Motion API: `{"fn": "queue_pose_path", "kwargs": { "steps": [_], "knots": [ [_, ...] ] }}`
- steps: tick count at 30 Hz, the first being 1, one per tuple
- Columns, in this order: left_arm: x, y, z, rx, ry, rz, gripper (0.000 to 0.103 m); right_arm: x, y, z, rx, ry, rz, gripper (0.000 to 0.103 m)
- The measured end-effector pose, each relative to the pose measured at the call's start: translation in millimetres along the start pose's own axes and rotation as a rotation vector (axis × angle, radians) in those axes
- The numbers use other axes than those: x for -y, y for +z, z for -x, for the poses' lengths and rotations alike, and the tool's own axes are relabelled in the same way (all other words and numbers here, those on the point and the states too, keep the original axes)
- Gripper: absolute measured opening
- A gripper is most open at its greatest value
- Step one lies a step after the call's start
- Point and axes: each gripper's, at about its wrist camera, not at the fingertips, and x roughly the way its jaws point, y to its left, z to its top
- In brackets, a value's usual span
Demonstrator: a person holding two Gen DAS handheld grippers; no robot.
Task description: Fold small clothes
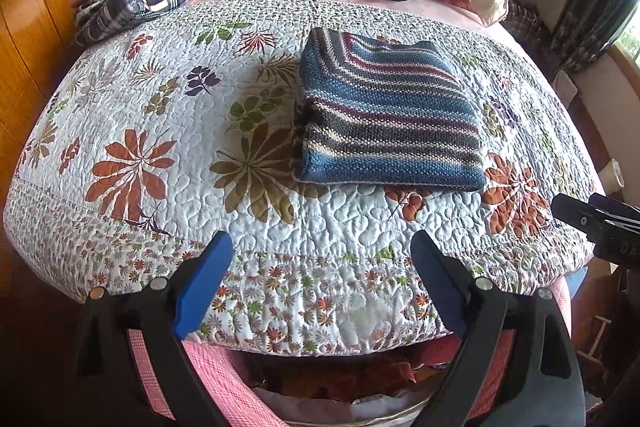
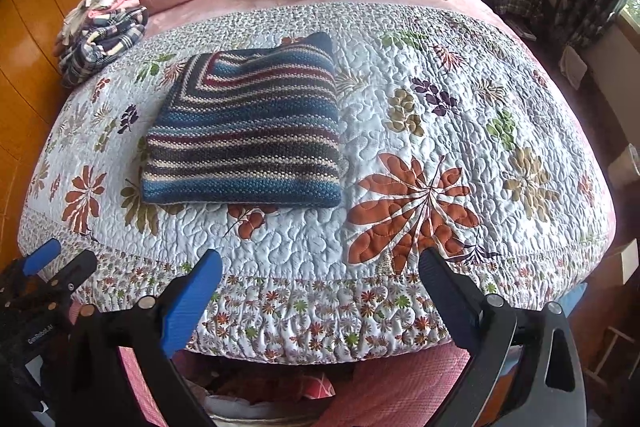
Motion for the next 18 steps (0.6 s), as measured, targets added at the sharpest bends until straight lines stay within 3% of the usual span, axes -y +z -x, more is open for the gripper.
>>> {"fn": "queue_pose_path", "kwargs": {
  "steps": [18],
  "knots": [
    [9.8,3.6,-4.2,-0.011,0.003,-0.042,0.09,4.4,2.3,-6.3,-0.015,0.013,-0.003,0.099]
  ]
}}
